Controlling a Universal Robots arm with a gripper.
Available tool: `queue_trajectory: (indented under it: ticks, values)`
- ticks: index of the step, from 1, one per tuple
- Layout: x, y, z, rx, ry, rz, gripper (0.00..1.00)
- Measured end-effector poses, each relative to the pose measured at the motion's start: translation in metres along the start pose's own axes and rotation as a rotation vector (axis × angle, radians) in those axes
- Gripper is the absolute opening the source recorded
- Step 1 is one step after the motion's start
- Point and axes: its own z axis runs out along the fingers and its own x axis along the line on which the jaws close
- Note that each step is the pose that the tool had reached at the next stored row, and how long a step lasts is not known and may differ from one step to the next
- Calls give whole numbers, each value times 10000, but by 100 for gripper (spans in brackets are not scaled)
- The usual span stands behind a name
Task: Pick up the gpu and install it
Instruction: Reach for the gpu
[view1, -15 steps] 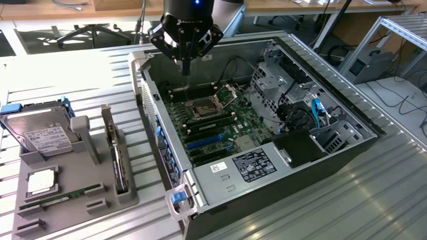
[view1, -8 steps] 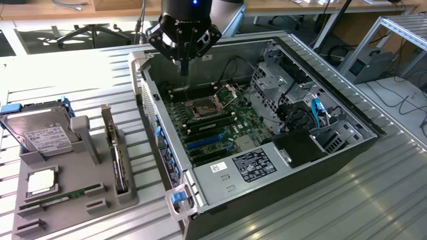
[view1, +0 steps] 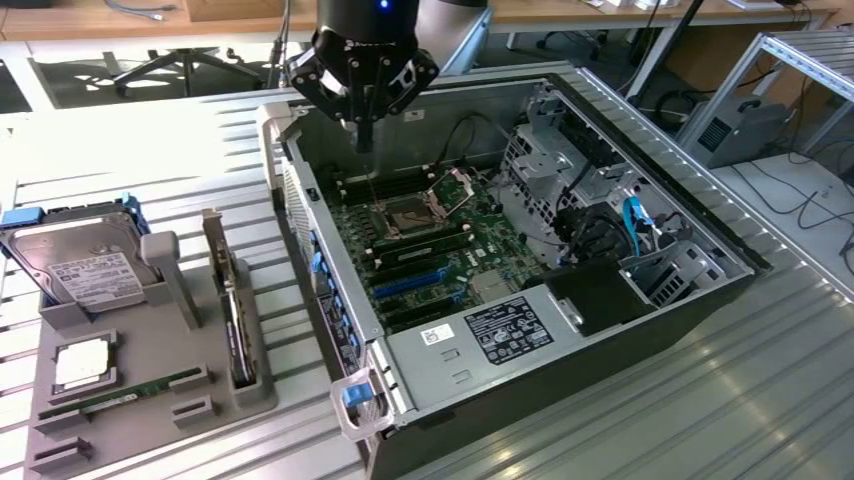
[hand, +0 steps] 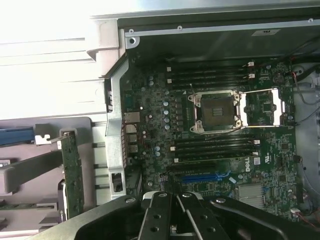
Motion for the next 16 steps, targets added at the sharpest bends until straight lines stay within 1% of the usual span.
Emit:
queue_trajectory:
  ticks: [16]
  values:
    - [83,-6,-2,0,0,0,11]
